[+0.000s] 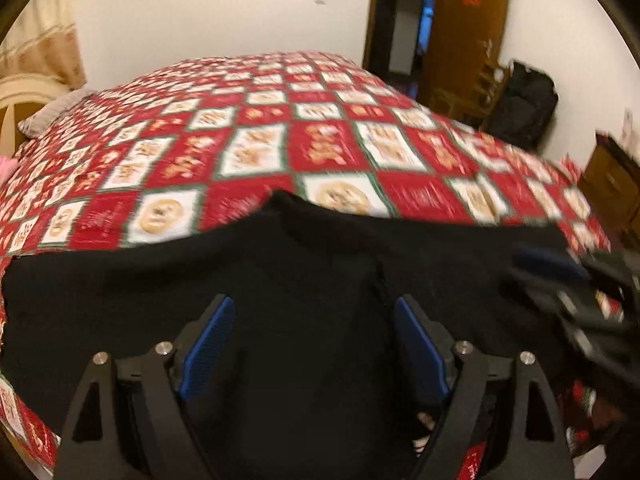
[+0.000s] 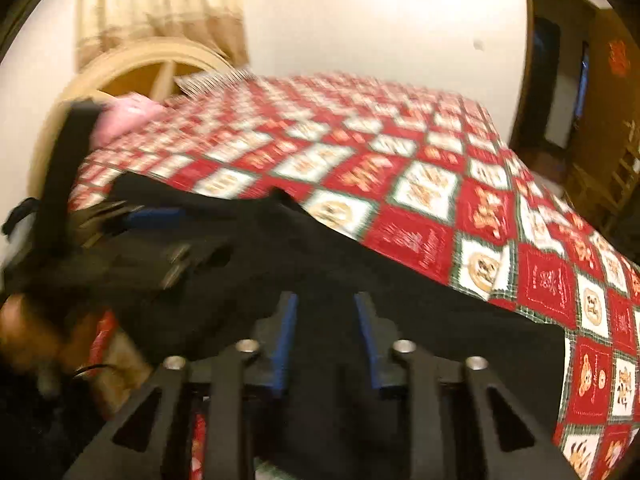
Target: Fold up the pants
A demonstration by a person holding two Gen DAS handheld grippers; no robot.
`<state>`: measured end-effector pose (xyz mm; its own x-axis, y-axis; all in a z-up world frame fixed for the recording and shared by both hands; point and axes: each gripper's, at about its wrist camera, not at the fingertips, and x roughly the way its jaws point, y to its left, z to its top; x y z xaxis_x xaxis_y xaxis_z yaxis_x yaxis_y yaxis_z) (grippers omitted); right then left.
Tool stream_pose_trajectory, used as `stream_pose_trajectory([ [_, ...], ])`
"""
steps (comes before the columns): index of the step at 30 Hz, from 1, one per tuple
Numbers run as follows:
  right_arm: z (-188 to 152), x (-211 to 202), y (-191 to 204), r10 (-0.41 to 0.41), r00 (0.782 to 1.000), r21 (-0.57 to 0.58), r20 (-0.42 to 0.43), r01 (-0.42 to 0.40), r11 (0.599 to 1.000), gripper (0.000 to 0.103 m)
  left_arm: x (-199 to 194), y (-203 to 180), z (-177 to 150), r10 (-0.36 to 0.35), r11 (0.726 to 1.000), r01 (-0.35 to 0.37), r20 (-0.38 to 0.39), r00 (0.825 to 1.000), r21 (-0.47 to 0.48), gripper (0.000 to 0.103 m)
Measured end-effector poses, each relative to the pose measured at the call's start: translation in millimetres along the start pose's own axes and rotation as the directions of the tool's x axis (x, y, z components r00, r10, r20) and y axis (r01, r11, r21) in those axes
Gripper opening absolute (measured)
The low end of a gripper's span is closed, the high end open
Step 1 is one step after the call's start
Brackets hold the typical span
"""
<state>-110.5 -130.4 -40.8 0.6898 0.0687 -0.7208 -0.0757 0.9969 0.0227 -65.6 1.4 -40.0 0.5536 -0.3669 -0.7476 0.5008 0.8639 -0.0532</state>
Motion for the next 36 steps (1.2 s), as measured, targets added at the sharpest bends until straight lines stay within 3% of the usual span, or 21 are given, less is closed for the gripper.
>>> stream_pose_trajectory([
  [3, -2.1, 30.1, -0.4, -0.053, 0.997, 0.009, -0.047, 0.054, 0.999, 0.028, 6.8, -10.6, -7.1, -0.006, 1.0, 0.006, -0.014, 1.0, 0.015, 0.085],
  [6, -6.7, 49.3, -4.4, -0.045, 0.997, 0.04, -0.067, 0.048, 0.998, 0.028, 14.6, -16.7, -10.4, -0.003, 0.999, 0.005, -0.036, 0.999, 0.039, 0.085],
  [11, -5.4, 60.4, 0.1, -0.082, 0.995, -0.009, -0.057, 0.082, 0.997, 0.028, 23.3, -17.5, -16.6, 0.029, 0.998, -0.026, -0.06, 0.998, 0.054, 0.083],
  [14, 0.0, 65.9, -5.7, -0.065, 0.996, 0.021, -0.056, 0.066, 0.998, 0.028, 20.2, -13.7, -17.2, 0.029, 0.999, -0.026, -0.057, 0.998, 0.047, 0.083],
  [18, 2.4, 60.7, -12.1, -0.032, 0.999, 0.075, -0.035, 0.035, 0.997, 0.028, 0.8, 17.1, -15.5, 0.077, 0.997, -0.077, -0.005, 0.997, -0.015, 0.083],
  [20, 1.9, 42.6, -14.0, -0.035, 0.999, 0.128, 0.036, 0.03, 0.991, 0.028, -17.4, 50.7, -19.0, 0.103, 0.991, -0.1, 0.026, 0.994, -0.089, 0.084],
  [22, 1.9, 25.9, -8.4, -0.03, 0.995, 0.128, 0.1, 0.017, 0.992, 0.028, -38.1, 91.6, -27.9, 0.186, 0.968, -0.174, 0.053, 0.981, -0.178, 0.086],
  [24, 3.5, 9.6, 6.0, -0.048, 0.989, 0.077, 0.142, 0.037, 0.996, 0.028, -53.5, 131.8, -38.2, 0.3, 0.925, -0.277, 0.048, 0.953, -0.261, 0.086],
  [25, 3.5, 2.1, 15.7, -0.061, 0.985, 0.047, 0.162, 0.054, 0.997, 0.028, -60.7, 155.2, -45.0, 0.37, 0.885, -0.342, 0.031, 0.929, -0.316, 0.086],
  [27, 3.1, -7.3, 30.2, -0.056, 0.981, 0.019, 0.187, 0.053, 0.998, 0.028, -70.5, 196.6, -58.8, 0.477, 0.79, -0.442, -0.027, 0.879, -0.424, 0.086],
  [29, 2.8, -14.4, 44.7, -0.037, 0.977, -0.008, 0.208, 0.04, 0.999, 0.03, -77.5, 233.5, -76.8, 0.519, 0.686, -0.486, -0.104, 0.848, -0.542, 0.086],
  [30, 2.9, -16.0, 49.2, -0.032, 0.977, -0.02, 0.213, 0.038, 0.999, 0.036, -79.0, 248.2, -86.3, 0.512, 0.64, -0.479, -0.132, 0.849, -0.601, 0.086],
  [31, 3.6, -18.2, 57.0, -0.02, 0.976, -0.039, 0.217, 0.029, 0.999, 0.039, -79.0, 261.5, -96.2, 0.484, 0.599, -0.453, -0.152, 0.862, -0.66, 0.086],
  [32, 3.9, -19.4, 61.1, -0.012, 0.975, -0.046, 0.221, 0.022, 0.999, 0.045, -77.7, 269.2, -102.7, 0.452, 0.576, -0.422, -0.157, 0.878, -0.7, 0.086],
  [34, 4.1, -21.5, 67.5, -0.004, 0.974, -0.047, 0.227, 0.015, 0.999, 0.051, -70.5, 276.0, -111.3, 0.388, 0.553, -0.356, -0.145, 0.91, -0.753, 0.086],
  [36, 3.5, -21.2, 73.7, 0.011, 0.976, -0.051, 0.217, 0.0, 0.999, 0.055, -61.2, 273.1, -109.5, 0.368, 0.56, -0.34, -0.14, 0.919, -0.755, 0.086],
])
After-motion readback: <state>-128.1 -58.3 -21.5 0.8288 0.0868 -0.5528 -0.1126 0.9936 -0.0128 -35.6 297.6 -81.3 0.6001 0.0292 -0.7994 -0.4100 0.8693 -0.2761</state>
